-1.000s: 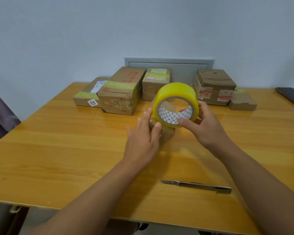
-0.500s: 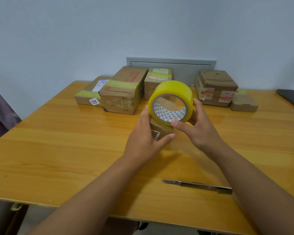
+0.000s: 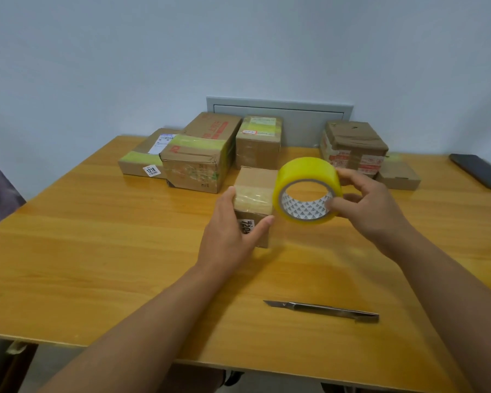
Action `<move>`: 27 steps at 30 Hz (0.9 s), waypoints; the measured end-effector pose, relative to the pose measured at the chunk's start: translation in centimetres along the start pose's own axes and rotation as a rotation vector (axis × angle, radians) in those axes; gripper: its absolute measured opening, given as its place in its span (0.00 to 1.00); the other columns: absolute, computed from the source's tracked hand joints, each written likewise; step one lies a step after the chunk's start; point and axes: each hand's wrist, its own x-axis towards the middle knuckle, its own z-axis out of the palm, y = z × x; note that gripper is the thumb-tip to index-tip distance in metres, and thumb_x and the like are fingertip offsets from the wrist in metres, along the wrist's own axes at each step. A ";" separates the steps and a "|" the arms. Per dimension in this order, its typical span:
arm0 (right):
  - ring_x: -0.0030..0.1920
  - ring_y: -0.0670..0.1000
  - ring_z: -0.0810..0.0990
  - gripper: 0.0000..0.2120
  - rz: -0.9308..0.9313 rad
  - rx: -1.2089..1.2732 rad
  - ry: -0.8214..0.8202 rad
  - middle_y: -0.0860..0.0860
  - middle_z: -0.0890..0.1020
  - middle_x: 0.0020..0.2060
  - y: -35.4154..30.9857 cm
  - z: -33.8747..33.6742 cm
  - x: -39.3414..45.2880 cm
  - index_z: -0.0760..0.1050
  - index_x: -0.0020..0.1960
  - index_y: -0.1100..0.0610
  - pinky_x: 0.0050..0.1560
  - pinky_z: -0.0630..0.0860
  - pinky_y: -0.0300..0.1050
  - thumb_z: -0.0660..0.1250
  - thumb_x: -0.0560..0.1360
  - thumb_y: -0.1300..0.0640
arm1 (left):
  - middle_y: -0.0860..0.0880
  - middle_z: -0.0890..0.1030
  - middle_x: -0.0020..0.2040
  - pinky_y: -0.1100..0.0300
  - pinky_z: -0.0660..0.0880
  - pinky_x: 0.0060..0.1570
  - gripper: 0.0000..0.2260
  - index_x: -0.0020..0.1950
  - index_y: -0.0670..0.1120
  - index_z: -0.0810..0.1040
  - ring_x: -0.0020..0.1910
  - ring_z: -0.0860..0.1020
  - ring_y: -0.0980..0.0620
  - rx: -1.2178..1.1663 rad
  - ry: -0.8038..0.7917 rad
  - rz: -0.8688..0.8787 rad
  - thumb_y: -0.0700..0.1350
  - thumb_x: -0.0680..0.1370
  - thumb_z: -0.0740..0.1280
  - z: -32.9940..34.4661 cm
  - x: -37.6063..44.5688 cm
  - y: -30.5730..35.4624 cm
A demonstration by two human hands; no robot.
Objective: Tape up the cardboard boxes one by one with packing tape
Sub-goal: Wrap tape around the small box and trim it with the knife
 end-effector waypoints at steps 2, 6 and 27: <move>0.48 0.47 0.83 0.26 0.013 0.009 -0.008 0.49 0.79 0.56 0.4 0.1 0.0 0.74 0.67 0.48 0.52 0.82 0.55 0.72 0.72 0.65 | 0.50 0.60 0.78 0.65 0.60 0.66 0.41 0.79 0.47 0.56 0.75 0.60 0.54 0.038 0.003 0.043 0.63 0.74 0.69 0.1 0.0 0.0; 0.51 0.50 0.82 0.25 0.028 0.011 -0.012 0.48 0.79 0.55 1.3 0.1 0.1 0.75 0.66 0.46 0.53 0.81 0.58 0.73 0.72 0.63 | 0.53 0.54 0.80 0.64 0.59 0.65 0.39 0.79 0.47 0.57 0.76 0.56 0.57 0.093 -0.005 0.088 0.64 0.74 0.65 0.2 0.2 -0.1; 0.55 0.44 0.79 0.32 0.018 -0.007 -0.055 0.43 0.79 0.55 3.0 0.8 -0.8 0.65 0.73 0.46 0.53 0.74 0.32 0.72 0.74 0.62 | 0.45 0.53 0.81 0.51 0.55 0.75 0.36 0.81 0.49 0.50 0.79 0.54 0.46 0.791 -0.226 0.466 0.68 0.79 0.51 -1.4 2.0 1.6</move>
